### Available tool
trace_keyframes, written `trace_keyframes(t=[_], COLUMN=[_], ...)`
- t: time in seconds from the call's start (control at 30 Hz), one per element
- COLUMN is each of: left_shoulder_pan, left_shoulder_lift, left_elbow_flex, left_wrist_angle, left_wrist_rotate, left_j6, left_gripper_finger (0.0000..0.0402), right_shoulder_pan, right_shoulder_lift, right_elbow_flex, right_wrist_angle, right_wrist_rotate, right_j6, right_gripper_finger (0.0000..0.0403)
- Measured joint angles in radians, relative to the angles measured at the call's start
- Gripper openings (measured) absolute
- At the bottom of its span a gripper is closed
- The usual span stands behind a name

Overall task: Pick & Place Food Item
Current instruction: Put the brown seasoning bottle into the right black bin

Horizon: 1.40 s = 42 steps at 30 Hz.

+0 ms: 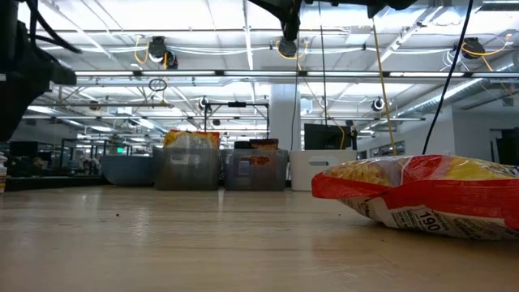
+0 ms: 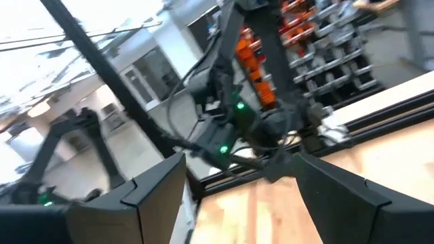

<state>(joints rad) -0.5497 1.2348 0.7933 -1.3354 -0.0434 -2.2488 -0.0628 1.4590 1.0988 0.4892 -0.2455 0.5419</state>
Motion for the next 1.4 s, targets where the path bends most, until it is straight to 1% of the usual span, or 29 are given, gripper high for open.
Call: trace_keyframes(t=[0.07, 0.33, 0.63, 0.77, 0.93, 1.13, 1.2, 1.4], left_shoulder_pan=[-0.003, 0.02, 0.059, 0.059, 0.059, 0.059, 0.059, 0.059], left_shoulder_lift=[0.025, 0.074, 0.155, 0.19, 0.212, 0.212, 0.212, 0.211], left_elbow_flex=[0.0, 0.0, 0.0, 0.0, -0.013, -0.097, -0.109, -0.11], left_wrist_angle=[0.002, -0.005, -0.02, -0.013, 0.005, 0.113, 0.116, 0.114], left_wrist_rotate=[0.006, -0.041, -0.035, -0.028, -0.032, 0.002, 0.002, -0.038], left_j6=[-0.038, -0.077, -0.087, -0.087, -0.087, -0.091, -0.092, -0.093], left_gripper_finger=[0.0273, 0.0273, 0.0273, 0.0273, 0.0273, 0.0273, 0.0273, 0.0273], right_shoulder_pan=[0.0, 0.0, 0.0, 0.0, 0.0, 0.0, 0.0, 0.0], right_shoulder_lift=[0.0, 0.0, 0.0, 0.0, 0.0, 0.0, 0.0, 0.0], right_elbow_flex=[0.0, 0.0, 0.0, 0.0, 0.0, 0.0, 0.0, 0.0], right_wrist_angle=[0.001, 0.0, 0.0, 0.004, 0.005, 0.008, 0.008, 0.008], right_wrist_rotate=[-0.025, -0.116, -0.127, -0.176, -0.179, -0.179, -0.179, -0.179], right_j6=[0.005, 0.02, 0.041, 0.053, 0.075, 0.076, 0.082, 0.087], right_gripper_finger=[0.0267, 0.0267, 0.0267, 0.0267, 0.0267, 0.0267, 0.0267, 0.0267])
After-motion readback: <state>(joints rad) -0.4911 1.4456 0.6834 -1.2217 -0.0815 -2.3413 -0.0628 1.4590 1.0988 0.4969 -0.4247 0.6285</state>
